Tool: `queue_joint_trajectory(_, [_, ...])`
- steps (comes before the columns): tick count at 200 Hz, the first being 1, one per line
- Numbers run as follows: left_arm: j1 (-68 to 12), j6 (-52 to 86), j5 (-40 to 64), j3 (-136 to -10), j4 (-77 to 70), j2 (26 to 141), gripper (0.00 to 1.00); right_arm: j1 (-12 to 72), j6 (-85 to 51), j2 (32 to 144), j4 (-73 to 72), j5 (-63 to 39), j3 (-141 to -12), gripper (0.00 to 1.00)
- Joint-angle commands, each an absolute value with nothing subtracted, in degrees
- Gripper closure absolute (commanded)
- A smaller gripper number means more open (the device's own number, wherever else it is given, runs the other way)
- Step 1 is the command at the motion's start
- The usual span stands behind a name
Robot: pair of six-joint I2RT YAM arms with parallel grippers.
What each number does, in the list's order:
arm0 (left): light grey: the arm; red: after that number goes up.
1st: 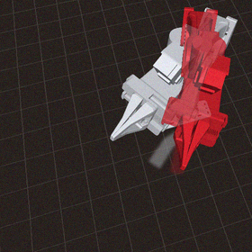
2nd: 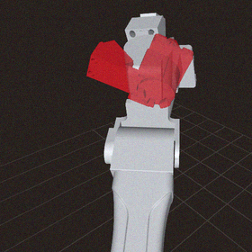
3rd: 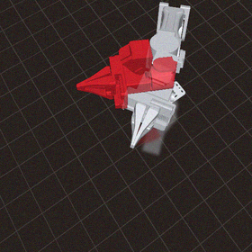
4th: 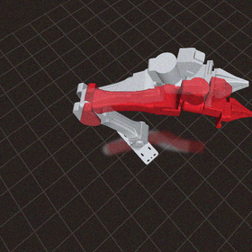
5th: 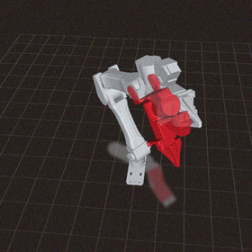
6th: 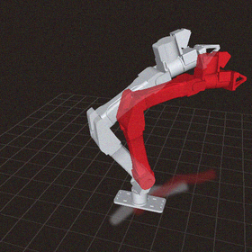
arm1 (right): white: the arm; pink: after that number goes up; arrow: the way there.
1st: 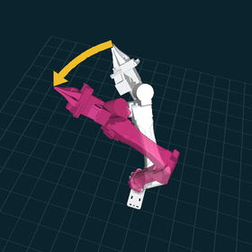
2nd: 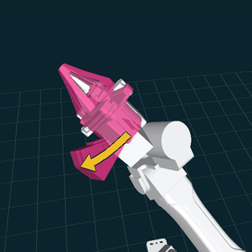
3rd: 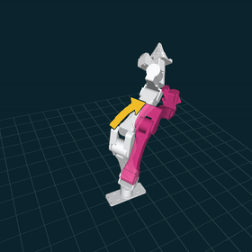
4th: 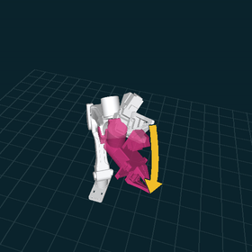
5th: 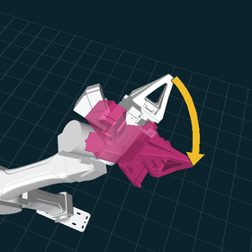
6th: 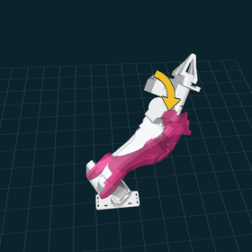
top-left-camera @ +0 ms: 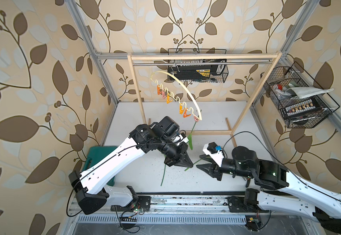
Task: Dry the flowers on a clothes hanger
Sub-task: Pick up the flower at the center of the board.
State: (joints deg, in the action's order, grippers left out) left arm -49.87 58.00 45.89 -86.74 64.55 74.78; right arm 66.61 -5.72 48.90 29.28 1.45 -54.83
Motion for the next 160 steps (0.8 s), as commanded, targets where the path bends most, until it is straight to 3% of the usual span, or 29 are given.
queue_joint_trajectory(1, [-47.7,59.33,51.8,-88.37,66.33,72.04,1.0,69.08,-1.41,50.11,30.26,10.58,-57.16,0.55])
queue_joint_trajectory(45, [-46.24,58.45,52.72,-88.34,67.85,71.13,1.0,69.06,0.46,47.03,30.32,14.21,-55.49,0.55])
queue_joint_trajectory(160, [-45.37,56.52,52.73,-90.79,70.66,72.46,1.0,69.08,4.99,52.48,30.25,18.36,-57.33,0.64])
